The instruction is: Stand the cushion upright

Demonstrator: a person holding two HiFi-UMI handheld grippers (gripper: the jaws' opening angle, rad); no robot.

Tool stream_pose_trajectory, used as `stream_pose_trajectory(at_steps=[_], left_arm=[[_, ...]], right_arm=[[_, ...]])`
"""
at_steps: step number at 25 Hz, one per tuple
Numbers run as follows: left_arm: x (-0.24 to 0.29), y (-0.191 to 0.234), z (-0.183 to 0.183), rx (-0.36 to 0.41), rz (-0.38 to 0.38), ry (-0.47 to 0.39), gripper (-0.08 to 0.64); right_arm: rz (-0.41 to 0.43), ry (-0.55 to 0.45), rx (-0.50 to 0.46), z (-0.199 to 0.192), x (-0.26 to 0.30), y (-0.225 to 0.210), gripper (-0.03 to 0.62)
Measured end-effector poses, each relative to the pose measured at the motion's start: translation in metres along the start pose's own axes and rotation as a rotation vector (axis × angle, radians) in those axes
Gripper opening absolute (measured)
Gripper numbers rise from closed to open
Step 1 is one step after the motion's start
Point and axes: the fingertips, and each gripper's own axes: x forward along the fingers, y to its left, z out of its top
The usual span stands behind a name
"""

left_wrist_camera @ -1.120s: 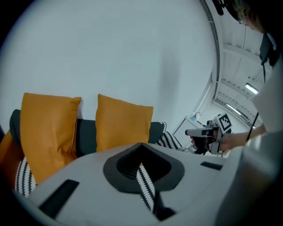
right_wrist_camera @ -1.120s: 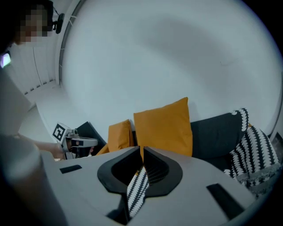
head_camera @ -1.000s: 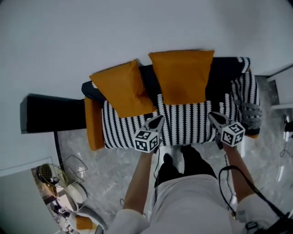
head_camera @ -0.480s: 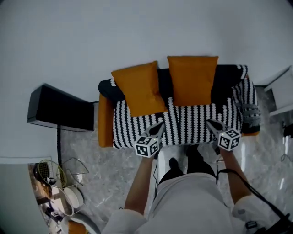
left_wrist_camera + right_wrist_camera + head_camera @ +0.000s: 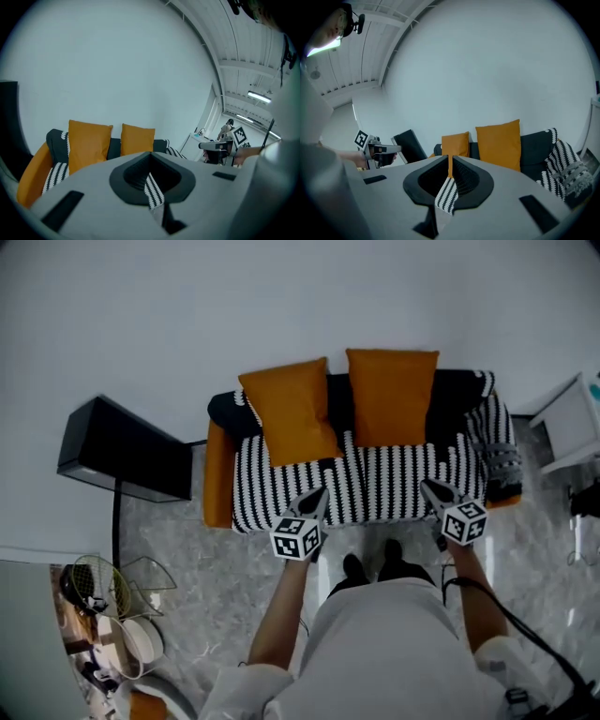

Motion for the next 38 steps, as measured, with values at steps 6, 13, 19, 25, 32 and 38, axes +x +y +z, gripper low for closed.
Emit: stream_pose_trajectory(at_steps=[6, 13, 19, 25, 32, 38], left_arm=[[-0.017, -0.026, -0.01, -0.003, -0.013, -0.009, 0.002], [-0.025, -0.043, -0.01, -0.015, -0.015, -0.024, 0.002], [-0.026, -0.051, -0.003, 0.001, -0.014, -0.034, 0.002], [-0.028, -0.056, -0.004, 0.006, -0.011, -0.033, 0.002], [-0.03, -0.063, 0.003, 0.015, -0.013, -0.044, 0.002], [-0.034, -0.068, 0.001, 0.019, -0.009, -0.043, 0.002]], right_arm=[[0.012, 0.018, 0.005, -0.006, -0.019, 0.002, 0.049], [0.027, 0.024, -0.021, -0.008, -0.041, 0.003, 0.041], [0.042, 0.017, -0.015, -0.003, -0.051, 0.004, 0.041], [0.044, 0.015, 0.002, -0.003, -0.053, 0.001, 0.041], [0.062, 0.013, -0.012, 0.002, -0.054, 0.005, 0.041], [0.069, 0.01, -0.018, 0.003, -0.058, 0.006, 0.041]])
